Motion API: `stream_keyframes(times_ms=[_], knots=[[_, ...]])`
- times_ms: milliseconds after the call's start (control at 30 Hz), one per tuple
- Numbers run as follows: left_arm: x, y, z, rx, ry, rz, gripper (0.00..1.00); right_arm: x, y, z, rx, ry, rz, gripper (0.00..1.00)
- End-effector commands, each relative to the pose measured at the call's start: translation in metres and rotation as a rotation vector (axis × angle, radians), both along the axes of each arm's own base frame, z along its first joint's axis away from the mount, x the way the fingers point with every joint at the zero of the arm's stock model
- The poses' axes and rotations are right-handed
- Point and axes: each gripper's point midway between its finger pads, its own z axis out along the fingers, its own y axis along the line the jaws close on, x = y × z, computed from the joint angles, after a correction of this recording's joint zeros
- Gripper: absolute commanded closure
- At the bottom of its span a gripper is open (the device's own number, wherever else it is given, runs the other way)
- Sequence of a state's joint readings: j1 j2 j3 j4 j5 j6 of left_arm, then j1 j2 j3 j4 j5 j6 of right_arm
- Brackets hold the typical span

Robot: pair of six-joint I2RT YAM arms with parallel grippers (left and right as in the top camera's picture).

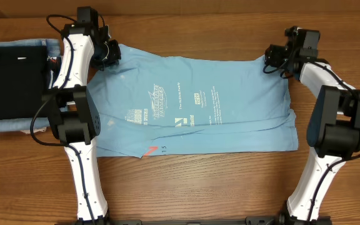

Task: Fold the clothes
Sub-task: 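Grasp the T-shirt's top shoulder corners with both grippers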

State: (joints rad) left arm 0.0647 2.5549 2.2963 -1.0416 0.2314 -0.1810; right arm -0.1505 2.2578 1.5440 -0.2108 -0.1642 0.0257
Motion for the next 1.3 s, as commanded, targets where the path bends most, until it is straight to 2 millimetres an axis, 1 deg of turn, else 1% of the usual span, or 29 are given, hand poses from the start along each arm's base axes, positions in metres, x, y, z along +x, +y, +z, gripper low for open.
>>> stream_keyframes(times_ms=[0,133,233,300,367,500,733,867,1033,1100,1200,1267], knots=[[0.003,-0.01,-0.001,0.004,-0.004,-0.012,0.93,0.004,-0.002,-0.006,-0.002,0.008,-0.007,0.24],[0.003,-0.016,-0.001,0.004,-0.005,-0.023,0.93,0.0,-0.006,-0.011,-0.022,0.05,-0.02,0.24],[0.003,-0.018,-0.001,0.004,-0.004,-0.027,0.93,0.0,-0.008,-0.01,-0.071,0.072,-0.008,0.25],[0.003,-0.018,-0.001,0.004,-0.003,-0.027,0.93,0.002,-0.01,-0.008,-0.124,0.07,-0.012,0.29],[0.003,-0.018,-0.001,0.004,-0.003,-0.027,0.93,0.004,-0.006,-0.007,-0.155,0.065,0.009,0.3],[0.002,-0.018,-0.002,0.004,0.0,-0.027,0.93,0.005,-0.002,-0.007,-0.155,0.063,0.013,0.36],[0.002,-0.018,-0.002,0.004,0.002,-0.027,0.93,0.013,-0.003,-0.003,-0.158,0.025,0.009,0.37],[0.001,-0.018,-0.002,0.004,0.003,-0.027,0.93,0.014,-0.003,-0.008,-0.159,0.024,0.009,0.34],[0.001,-0.018,-0.002,0.004,0.004,-0.027,0.93,0.014,-0.003,-0.023,-0.143,0.04,-0.008,0.36],[0.001,-0.018,-0.002,0.004,0.006,-0.027,0.93,0.012,-0.002,-0.031,-0.136,0.055,-0.013,0.4],[0.0,-0.018,-0.002,0.004,0.008,-0.027,0.92,0.011,-0.003,-0.036,-0.13,0.063,-0.02,0.6],[0.0,-0.018,-0.002,0.004,0.011,-0.027,0.92,0.011,-0.003,-0.035,-0.123,0.061,-0.029,0.67]])
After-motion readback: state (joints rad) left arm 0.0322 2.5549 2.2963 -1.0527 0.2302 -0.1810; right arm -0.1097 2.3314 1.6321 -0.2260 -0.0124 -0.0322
